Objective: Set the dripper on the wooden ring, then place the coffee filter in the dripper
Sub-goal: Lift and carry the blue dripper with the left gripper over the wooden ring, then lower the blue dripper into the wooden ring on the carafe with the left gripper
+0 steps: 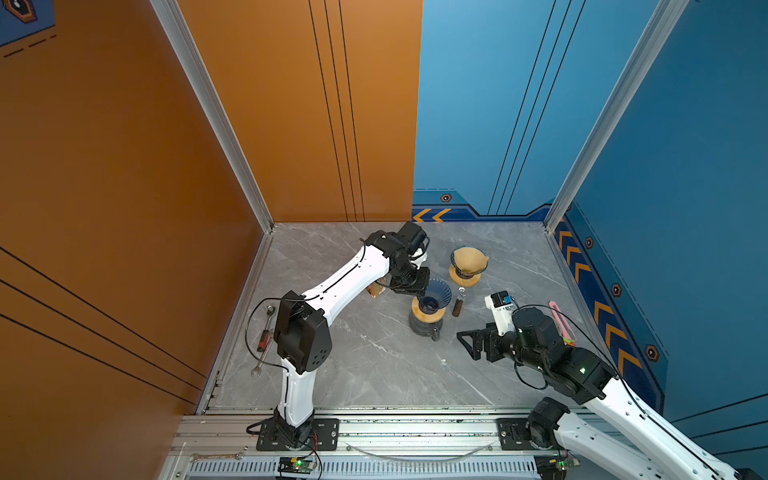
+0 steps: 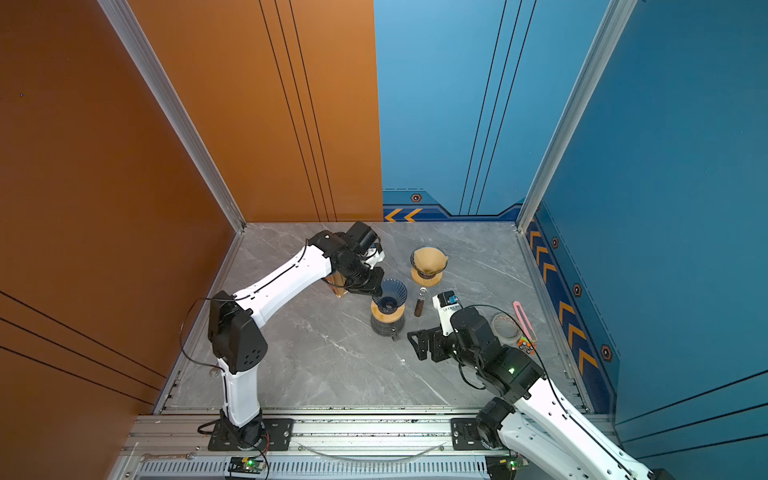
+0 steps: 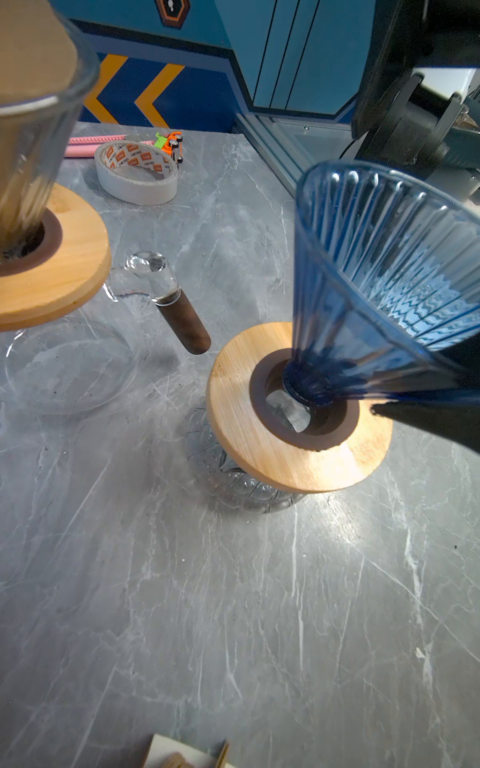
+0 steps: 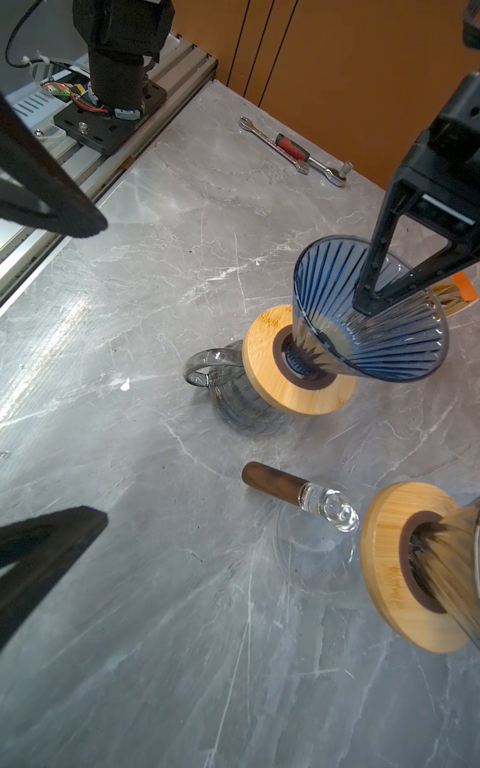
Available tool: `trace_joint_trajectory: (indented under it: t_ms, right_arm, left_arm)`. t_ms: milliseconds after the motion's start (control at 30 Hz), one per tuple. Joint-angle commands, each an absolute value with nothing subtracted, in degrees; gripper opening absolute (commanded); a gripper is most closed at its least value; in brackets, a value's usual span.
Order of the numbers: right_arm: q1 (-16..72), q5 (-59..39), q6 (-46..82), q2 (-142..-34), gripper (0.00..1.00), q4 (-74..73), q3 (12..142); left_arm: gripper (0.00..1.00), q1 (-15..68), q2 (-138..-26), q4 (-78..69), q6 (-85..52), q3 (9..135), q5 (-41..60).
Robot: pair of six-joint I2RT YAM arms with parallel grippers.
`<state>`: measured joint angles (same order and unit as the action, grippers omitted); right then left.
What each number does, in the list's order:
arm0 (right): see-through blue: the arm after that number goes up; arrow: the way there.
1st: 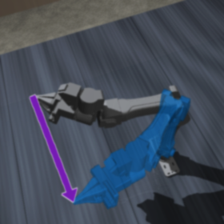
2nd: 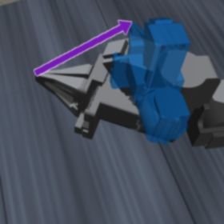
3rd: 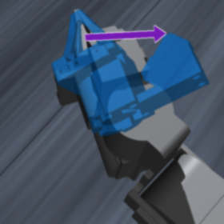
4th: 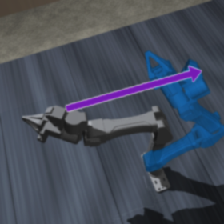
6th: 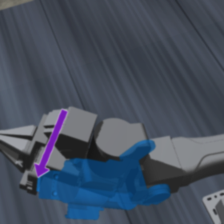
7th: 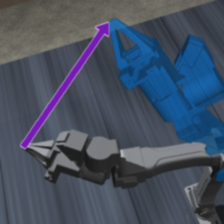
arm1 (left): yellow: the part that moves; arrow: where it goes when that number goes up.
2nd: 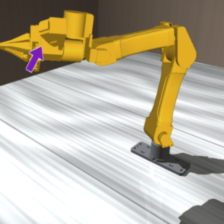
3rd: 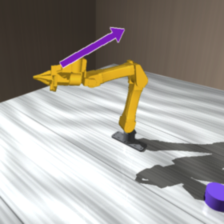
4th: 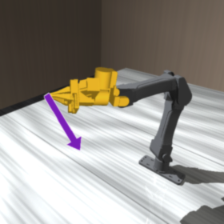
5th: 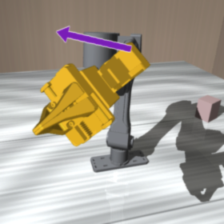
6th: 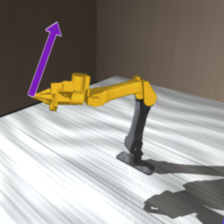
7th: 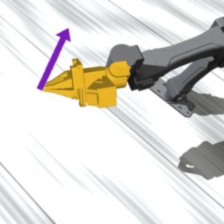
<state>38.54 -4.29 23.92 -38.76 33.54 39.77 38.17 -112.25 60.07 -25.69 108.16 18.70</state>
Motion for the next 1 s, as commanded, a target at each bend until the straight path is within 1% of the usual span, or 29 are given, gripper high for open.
trace_joint_trajectory:
  t_ms: [0,967]
  right_arm:
    - [38.14,-4.61,23.60,-38.32,1.00,34.10,39.29]
    - [37.62,-4.49,23.82,-38.32,1.00,34.01,39.08]
  left_arm:
    - [0.10,37.97,-113.09,61.30,-24.61,110.31,20.28]
    - [0.09,36.13,-112.94,58.09,-25.05,105.53,20.00]
